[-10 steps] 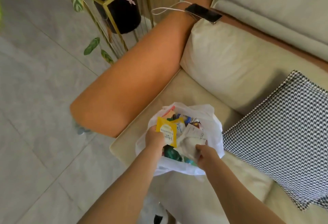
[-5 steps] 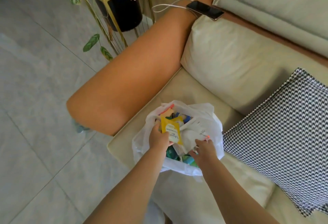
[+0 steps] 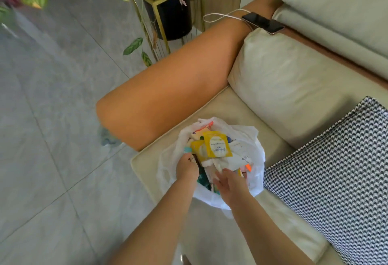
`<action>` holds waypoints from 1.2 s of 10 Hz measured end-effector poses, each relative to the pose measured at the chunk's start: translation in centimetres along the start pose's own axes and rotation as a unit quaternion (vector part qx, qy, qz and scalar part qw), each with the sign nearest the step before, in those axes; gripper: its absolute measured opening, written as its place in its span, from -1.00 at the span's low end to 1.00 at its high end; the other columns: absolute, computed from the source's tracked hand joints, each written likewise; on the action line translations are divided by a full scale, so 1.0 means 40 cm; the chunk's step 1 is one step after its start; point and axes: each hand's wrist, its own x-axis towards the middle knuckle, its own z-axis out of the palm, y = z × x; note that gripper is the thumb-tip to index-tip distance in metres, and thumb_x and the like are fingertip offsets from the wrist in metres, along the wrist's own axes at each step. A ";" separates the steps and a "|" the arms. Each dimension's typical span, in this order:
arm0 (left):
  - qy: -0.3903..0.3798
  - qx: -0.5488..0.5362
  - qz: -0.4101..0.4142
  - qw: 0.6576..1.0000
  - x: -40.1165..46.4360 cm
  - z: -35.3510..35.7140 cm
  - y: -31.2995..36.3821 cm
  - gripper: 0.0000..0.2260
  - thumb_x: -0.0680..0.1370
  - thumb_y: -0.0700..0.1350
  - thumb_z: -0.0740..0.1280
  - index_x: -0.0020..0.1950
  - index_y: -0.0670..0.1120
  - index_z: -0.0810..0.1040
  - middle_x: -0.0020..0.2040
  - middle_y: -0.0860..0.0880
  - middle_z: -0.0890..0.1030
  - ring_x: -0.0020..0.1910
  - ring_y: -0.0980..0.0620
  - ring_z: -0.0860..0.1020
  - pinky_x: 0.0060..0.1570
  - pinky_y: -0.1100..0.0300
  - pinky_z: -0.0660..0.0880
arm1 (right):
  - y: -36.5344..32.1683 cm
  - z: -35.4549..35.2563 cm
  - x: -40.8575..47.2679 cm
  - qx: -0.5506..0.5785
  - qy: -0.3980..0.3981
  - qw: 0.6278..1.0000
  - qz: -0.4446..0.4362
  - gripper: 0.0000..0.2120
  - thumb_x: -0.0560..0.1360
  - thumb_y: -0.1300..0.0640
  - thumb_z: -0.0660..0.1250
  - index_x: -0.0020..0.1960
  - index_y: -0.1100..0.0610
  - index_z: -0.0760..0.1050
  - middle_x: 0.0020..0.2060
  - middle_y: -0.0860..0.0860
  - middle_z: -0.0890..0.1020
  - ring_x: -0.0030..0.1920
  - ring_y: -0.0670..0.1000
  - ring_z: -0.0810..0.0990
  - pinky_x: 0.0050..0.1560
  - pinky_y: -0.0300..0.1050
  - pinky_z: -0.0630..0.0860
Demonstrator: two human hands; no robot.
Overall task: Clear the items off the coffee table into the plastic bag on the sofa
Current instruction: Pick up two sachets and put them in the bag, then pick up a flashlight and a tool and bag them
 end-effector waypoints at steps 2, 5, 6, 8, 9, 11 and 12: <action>-0.019 0.027 0.030 0.999 -0.041 -0.008 -0.002 -0.61 0.60 -0.29 0.12 0.41 -0.06 0.40 0.40 -0.05 0.42 0.34 -0.07 0.42 0.34 0.09 0.38 | 0.006 -0.050 -0.031 -0.105 0.007 0.994 -0.031 -0.82 0.62 0.19 0.09 -0.08 0.13 0.43 -0.09 0.07 0.61 -0.05 0.03 0.58 -0.09 -0.19 0.47; -0.010 -0.072 0.053 0.996 -0.174 -0.083 -0.074 -0.71 0.54 -0.32 0.22 0.24 -0.19 0.52 0.17 -0.16 0.58 0.12 -0.14 0.56 0.21 0.03 0.46 | 0.017 -0.026 -0.114 -0.279 -0.012 0.953 -0.116 -0.78 0.59 0.22 0.13 0.21 0.20 0.39 0.19 0.10 0.49 0.09 0.02 0.54 0.12 -0.15 0.43; -0.005 -0.099 0.027 0.995 -0.218 -0.142 -0.138 -0.76 0.50 -0.32 0.25 0.12 -0.15 0.55 0.05 -0.25 0.62 -0.06 -0.19 0.60 0.02 0.01 0.51 | 0.054 0.004 -0.159 -0.256 -0.082 0.953 -0.136 -0.75 0.55 0.34 0.15 0.19 0.24 0.46 0.00 0.25 0.55 0.02 0.00 0.62 0.00 -0.20 0.52; 0.031 -0.117 -0.001 0.993 -0.306 -0.267 -0.307 -0.80 0.49 -0.26 0.27 0.04 -0.05 0.56 -0.10 -0.12 0.61 -0.15 -0.02 0.54 -0.13 0.14 0.49 | 0.199 0.058 -0.251 -0.371 -0.168 0.884 -0.232 -0.89 0.48 0.37 0.27 -0.06 0.23 0.53 -0.32 0.04 0.51 -0.28 0.01 0.47 -0.22 -0.18 0.42; 0.052 -0.138 -0.018 0.989 -0.342 -0.324 -0.411 -0.83 0.51 -0.26 0.27 -0.09 0.02 0.52 -0.02 -0.13 0.60 -0.11 -0.06 0.56 -0.07 0.12 0.50 | 0.292 0.082 -0.273 -0.519 -0.206 0.775 -0.296 -0.85 0.47 0.35 0.29 -0.03 0.20 0.58 -0.18 0.06 0.60 -0.10 0.04 0.55 0.04 -0.11 0.44; 0.109 -0.131 -0.066 0.983 -0.434 -0.399 -0.686 -0.92 0.44 -0.10 0.34 -0.10 0.07 0.55 0.03 -0.17 0.65 0.05 -0.19 0.61 0.09 0.00 0.54 | 0.538 0.072 -0.345 -0.655 -0.248 0.648 -0.298 -0.81 0.49 0.26 0.32 0.10 0.21 0.56 -0.02 0.06 0.61 0.09 0.05 0.57 0.01 -0.31 0.31; 0.132 -0.142 -0.080 0.978 -0.522 -0.443 -0.796 -0.85 0.52 -0.16 0.30 0.07 -0.06 0.57 0.01 -0.13 0.64 0.09 -0.13 0.60 0.13 0.12 0.51 | 0.662 0.052 -0.412 -0.716 -0.272 0.581 -0.275 -0.76 0.52 0.19 0.30 0.17 0.16 0.54 0.08 0.04 0.61 0.17 0.05 0.55 0.04 -0.30 0.32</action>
